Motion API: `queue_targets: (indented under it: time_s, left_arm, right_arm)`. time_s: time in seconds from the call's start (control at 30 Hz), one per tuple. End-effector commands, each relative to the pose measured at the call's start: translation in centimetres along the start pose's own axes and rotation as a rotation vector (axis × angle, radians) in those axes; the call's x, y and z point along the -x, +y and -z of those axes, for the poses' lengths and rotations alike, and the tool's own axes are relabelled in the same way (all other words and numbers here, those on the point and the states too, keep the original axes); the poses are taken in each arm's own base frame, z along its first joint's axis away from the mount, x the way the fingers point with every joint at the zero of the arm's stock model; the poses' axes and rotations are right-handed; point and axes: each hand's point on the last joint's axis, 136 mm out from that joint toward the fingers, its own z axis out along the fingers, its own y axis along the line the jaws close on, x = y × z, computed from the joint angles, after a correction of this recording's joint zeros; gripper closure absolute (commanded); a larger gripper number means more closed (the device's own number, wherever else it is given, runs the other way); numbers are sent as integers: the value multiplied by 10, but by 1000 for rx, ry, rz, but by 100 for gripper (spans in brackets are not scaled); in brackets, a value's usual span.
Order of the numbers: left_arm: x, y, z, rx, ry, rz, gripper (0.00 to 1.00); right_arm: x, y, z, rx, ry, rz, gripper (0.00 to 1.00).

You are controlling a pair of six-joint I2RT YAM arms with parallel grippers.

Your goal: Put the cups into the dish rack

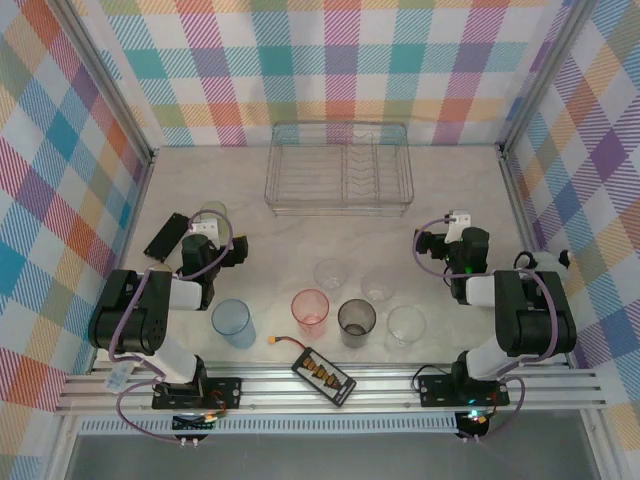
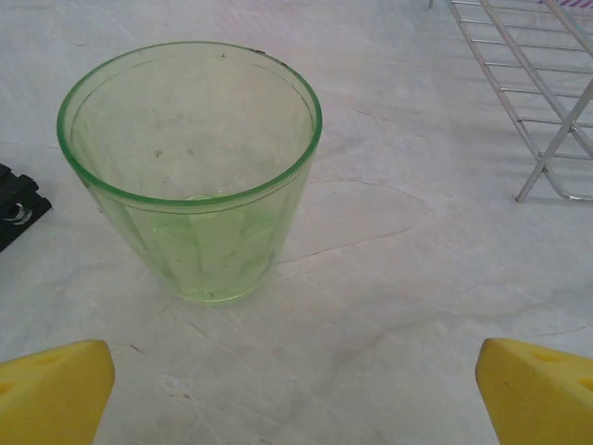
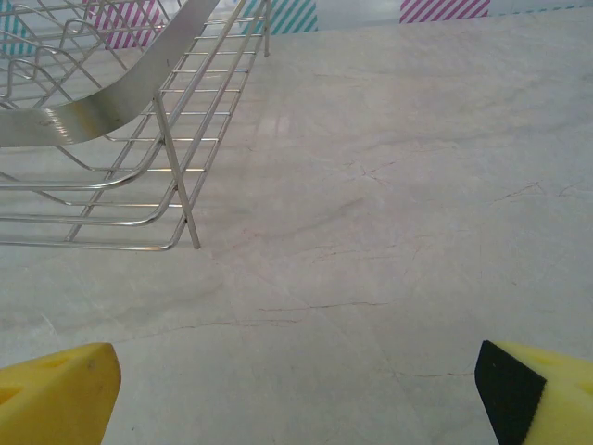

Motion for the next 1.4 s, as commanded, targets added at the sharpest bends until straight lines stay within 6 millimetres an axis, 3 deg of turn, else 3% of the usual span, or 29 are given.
queue_targets:
  time_s: [0.0, 0.97, 1.03, 1.13, 1.23, 1.37]
  left_arm:
    - [15, -2, -2, -11, -39, -13, 0]
    - [14, 3, -3, 20, -36, -1, 0]
    - [16, -1, -1, -1, -43, -11, 0]
    - [26, -10, 5, -18, -49, -45, 0]
    - [41, 1, 15, 67, -57, -22, 0]
    - [73, 8, 36, 133, -139, -5, 0]
  right_arm:
    - [6, 3, -2, 9, -20, 15, 1]
    - [6, 3, -1, 9, -24, 14, 1]
    - [14, 1, 5, -16, -49, 15, 1]
    - [36, -12, 23, -132, -49, -21, 1]
    - [36, -49, 42, -353, 60, -278, 1]
    - [50, -21, 42, -191, 170, -377, 1]
